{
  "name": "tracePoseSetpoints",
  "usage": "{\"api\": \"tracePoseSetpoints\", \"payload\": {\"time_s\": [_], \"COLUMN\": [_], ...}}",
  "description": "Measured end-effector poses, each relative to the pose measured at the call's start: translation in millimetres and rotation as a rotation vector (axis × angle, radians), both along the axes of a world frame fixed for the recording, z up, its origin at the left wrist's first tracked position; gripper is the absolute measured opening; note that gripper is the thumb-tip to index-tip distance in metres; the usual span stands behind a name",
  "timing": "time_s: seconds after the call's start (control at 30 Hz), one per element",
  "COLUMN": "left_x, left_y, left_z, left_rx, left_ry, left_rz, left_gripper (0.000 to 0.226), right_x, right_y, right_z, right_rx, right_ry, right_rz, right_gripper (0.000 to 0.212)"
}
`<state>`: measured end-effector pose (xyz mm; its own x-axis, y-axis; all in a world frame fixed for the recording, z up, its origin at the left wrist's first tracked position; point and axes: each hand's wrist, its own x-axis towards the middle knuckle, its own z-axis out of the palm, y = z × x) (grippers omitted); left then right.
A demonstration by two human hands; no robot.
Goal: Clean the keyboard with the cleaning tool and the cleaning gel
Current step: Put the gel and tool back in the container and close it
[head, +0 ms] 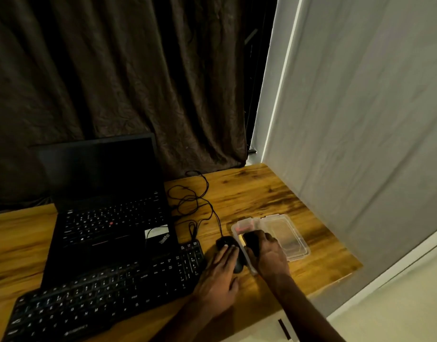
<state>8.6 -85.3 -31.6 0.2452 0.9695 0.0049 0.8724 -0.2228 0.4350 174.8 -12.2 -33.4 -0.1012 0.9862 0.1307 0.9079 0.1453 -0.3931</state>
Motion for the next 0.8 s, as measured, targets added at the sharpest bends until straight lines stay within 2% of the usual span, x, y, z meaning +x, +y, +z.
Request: {"api": "tracePoseSetpoints", "payload": {"time_s": [0.2,0.3,0.37,0.43,0.5,0.57,0.67,0.8], "left_x": [6,6,5,4,3,3,2,2], "left_y": [12,15,16,17,17,15,14,15], "left_z": [7,10,9,7,7,10,15,21], "left_rx": [0.024,0.027,0.022,0.019,0.014,0.010,0.011,0.027], "left_ry": [0.034,0.006,0.022,0.042,0.040,0.033,0.021,0.031], "left_rz": [-0.060,-0.066,-0.085,-0.095,-0.088,-0.091,-0.092,-0.110], "left_gripper": [0.079,0.080,0.080,0.080,0.078,0.077,0.075,0.074], "right_x": [5,13,27,48,67,80,91,88], "right_y": [7,12,17,26,33,33,31,33], "right_z": [2,17,27,27,18,10,-3,-5], "right_rx": [-0.023,0.230,0.337,0.205,-0.095,-0.295,-0.288,-0.272], "right_ry": [-0.072,-0.075,-0.067,-0.069,-0.116,-0.141,-0.154,-0.078], "right_rz": [0.028,0.027,-0.079,-0.258,-0.421,-0.432,-0.338,-0.402], "right_gripper": [0.046,0.040,0.030,0.023,0.035,0.050,0.065,0.079]}}
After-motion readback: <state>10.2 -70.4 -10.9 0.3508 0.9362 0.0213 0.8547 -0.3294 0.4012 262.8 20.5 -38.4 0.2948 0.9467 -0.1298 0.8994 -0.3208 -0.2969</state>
